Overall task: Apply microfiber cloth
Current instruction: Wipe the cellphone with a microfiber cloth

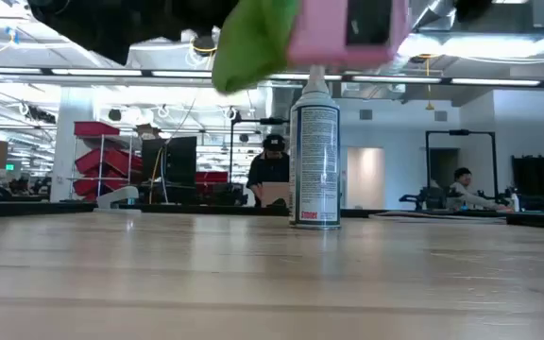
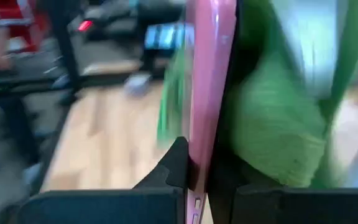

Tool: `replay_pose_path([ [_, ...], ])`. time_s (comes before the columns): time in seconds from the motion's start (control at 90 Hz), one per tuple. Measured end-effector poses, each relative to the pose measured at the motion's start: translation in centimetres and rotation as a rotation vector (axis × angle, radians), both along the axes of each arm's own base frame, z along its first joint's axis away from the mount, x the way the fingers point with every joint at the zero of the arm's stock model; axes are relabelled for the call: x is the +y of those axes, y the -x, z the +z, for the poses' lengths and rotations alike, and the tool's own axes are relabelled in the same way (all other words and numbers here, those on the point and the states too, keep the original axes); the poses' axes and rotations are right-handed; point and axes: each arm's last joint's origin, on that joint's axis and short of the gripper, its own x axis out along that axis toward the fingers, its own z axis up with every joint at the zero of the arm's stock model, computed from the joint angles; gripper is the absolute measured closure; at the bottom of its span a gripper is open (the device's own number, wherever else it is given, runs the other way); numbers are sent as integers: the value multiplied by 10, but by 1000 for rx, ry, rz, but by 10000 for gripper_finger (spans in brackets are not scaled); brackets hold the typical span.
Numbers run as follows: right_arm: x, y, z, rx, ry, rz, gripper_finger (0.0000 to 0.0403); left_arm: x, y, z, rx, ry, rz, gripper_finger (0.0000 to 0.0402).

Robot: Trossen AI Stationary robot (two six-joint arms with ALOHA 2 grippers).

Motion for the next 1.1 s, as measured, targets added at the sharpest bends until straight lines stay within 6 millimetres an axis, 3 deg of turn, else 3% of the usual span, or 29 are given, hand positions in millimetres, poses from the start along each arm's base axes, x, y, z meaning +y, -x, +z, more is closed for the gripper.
replay_pose_path([
  [0.122,2,0,11,-51,64,15,390,-8,3,-3,34,-9,-33,402],
  [0.244,-2,-4,6,-27,-5,45,390,-9,3,-2,4,-24,-40,402],
  [0.422,-11,-8,-15,106,-201,84,390,-5,1,19,-223,1,-22,402],
  [0.556,-13,-7,-20,129,-223,56,390,-4,2,29,-333,15,-30,402],
  [0.844,-3,-3,0,1,-7,12,390,-4,1,2,-17,14,-20,401],
  [1.1,-5,-1,3,-30,20,-104,390,-1,2,-10,104,-16,52,401],
])
